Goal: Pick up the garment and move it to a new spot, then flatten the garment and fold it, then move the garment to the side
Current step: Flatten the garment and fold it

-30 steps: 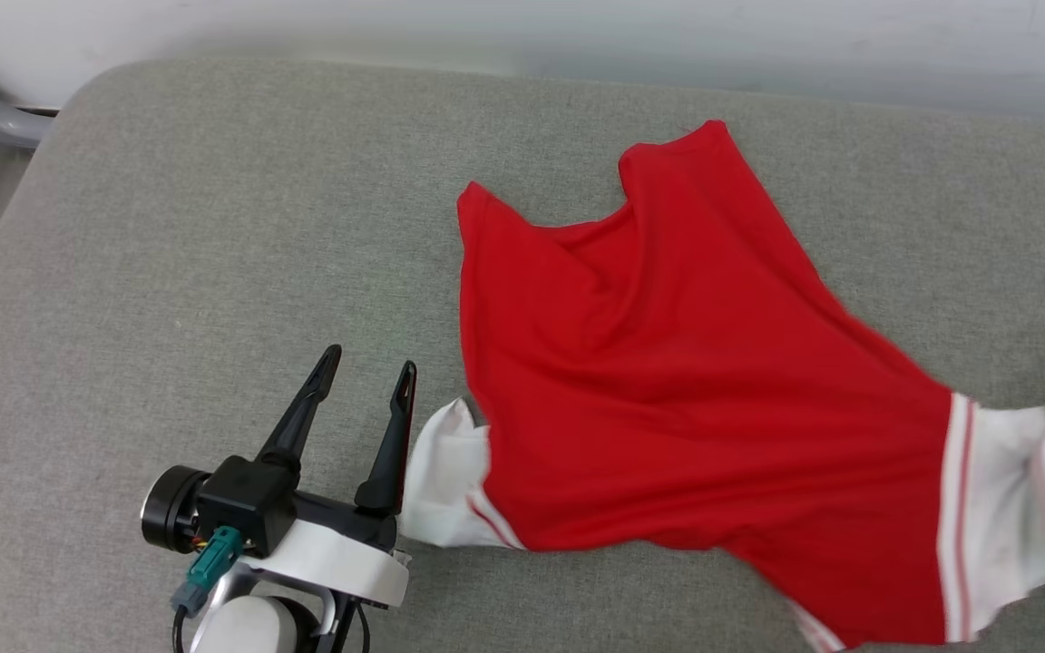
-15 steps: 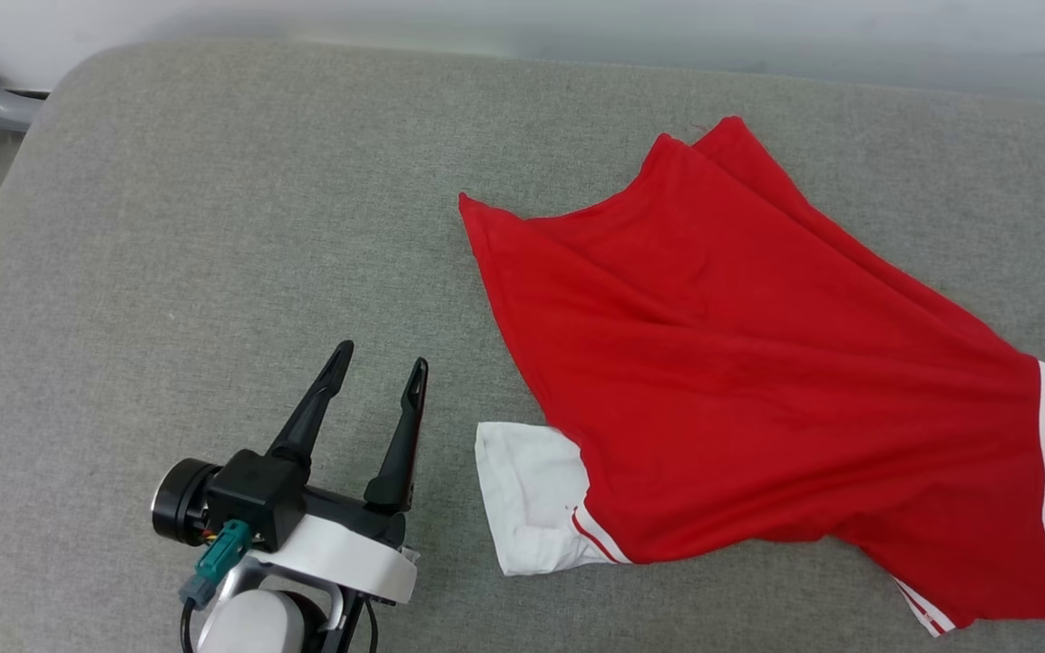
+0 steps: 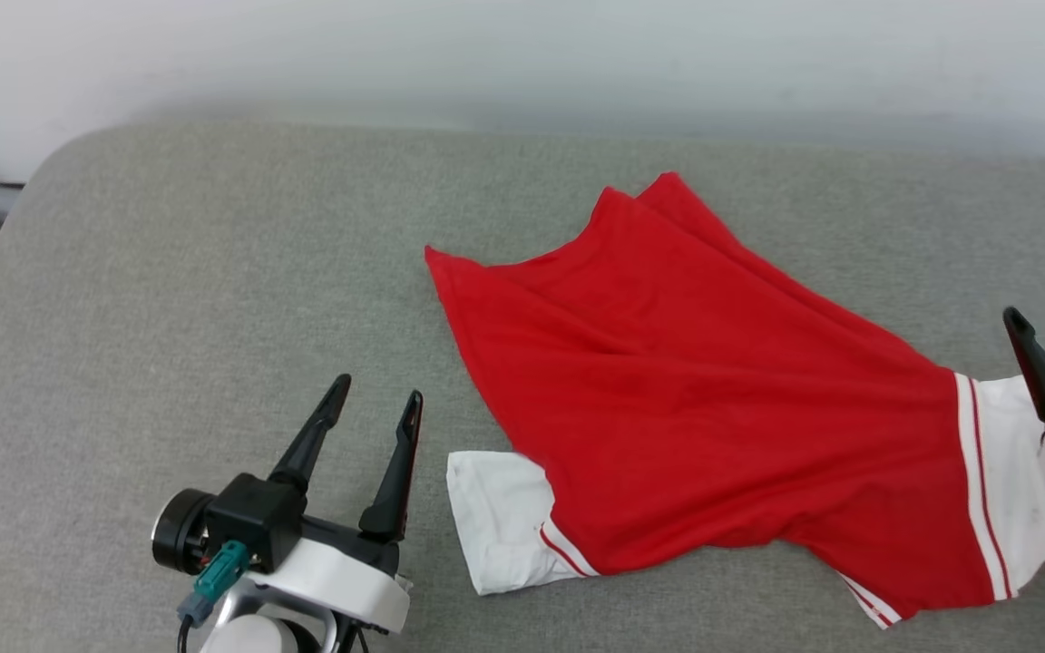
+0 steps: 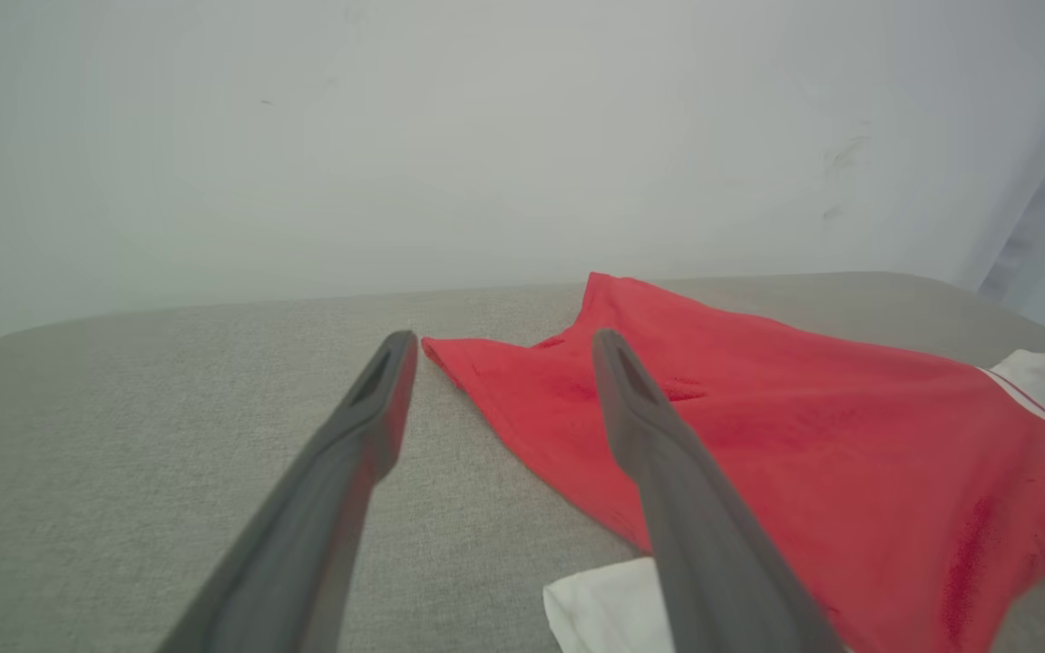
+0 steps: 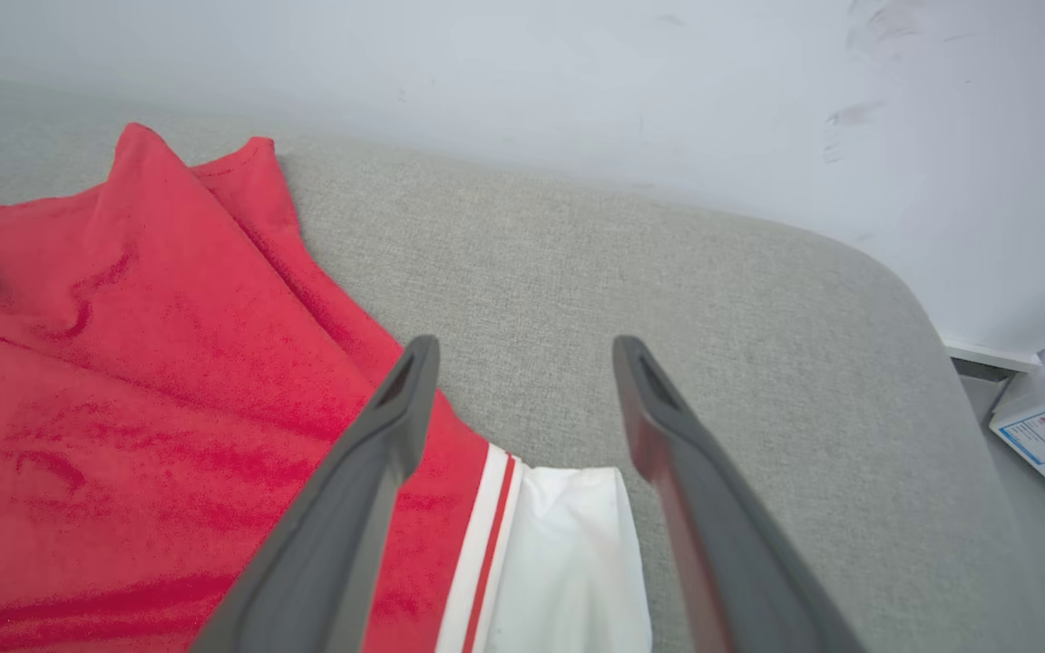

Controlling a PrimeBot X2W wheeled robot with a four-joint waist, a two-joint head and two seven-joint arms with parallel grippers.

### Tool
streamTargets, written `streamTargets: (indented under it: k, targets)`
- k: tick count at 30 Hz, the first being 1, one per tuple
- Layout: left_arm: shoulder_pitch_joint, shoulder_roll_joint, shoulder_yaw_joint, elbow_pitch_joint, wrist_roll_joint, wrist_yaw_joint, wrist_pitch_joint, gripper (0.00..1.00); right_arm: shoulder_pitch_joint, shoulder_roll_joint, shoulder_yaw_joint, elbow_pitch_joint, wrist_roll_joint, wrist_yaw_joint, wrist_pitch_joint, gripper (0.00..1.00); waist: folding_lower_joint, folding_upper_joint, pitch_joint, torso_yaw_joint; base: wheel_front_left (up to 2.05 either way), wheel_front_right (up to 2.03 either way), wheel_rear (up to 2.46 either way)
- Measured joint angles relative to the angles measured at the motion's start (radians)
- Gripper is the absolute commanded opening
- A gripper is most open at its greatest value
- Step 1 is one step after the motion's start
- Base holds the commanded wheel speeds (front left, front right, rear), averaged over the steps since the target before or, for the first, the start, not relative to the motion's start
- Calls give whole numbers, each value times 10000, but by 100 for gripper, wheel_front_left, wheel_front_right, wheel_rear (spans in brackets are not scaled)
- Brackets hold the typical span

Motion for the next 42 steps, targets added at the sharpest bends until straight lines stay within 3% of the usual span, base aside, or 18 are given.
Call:
streamTargets:
  k: [9, 16, 22, 26, 31, 36, 42]
  targets:
    - [378, 54, -188, -27, -336, 0, 0, 100, 1641, 1672, -932, -2182, -215, -4, -2782, 100, -1, 0, -618, -441, 0, 0, 0]
    - [639, 178, -518, 21, -545, 0, 0, 100, 2822, 3016, -1204, -2928, -456, -4, -3839, 100, -1, 0, -748, -616, 0, 0, 0]
    - [619, 483, -771, -44, -686, 0, 0, 100, 2978, 3235, -1273, -2890, -614, -4, -3988, 100, -1, 0, -717, -675, 0, 0, 0]
    - [414, 1016, -1423, -8, -930, 0, 159, 100, 2968, 3206, -1344, -2894, -625, -4, -3988, 100, -1, 0, -672, -701, 0, 0, 0]
    - [-40, 2167, -3342, -734, -2190, -2, 2612, 100, 2971, 3218, -1419, -2878, -702, -4, -3979, 100, -1, 0, -583, -686, 0, 0, 0]
    - [-482, 3346, -4270, -1672, -3250, -2, 5595, 100, 2970, 3313, -1321, -2851, -784, -4, -3977, 100, 0, 0, -445, -712, 0, 0, 0]
    - [-852, 3661, -4646, -2134, -3576, 48, 7674, 100, 2905, 3342, -1185, -2754, -761, -4, -3986, 100, 0, 0, -159, -853, 0, 0, 0]
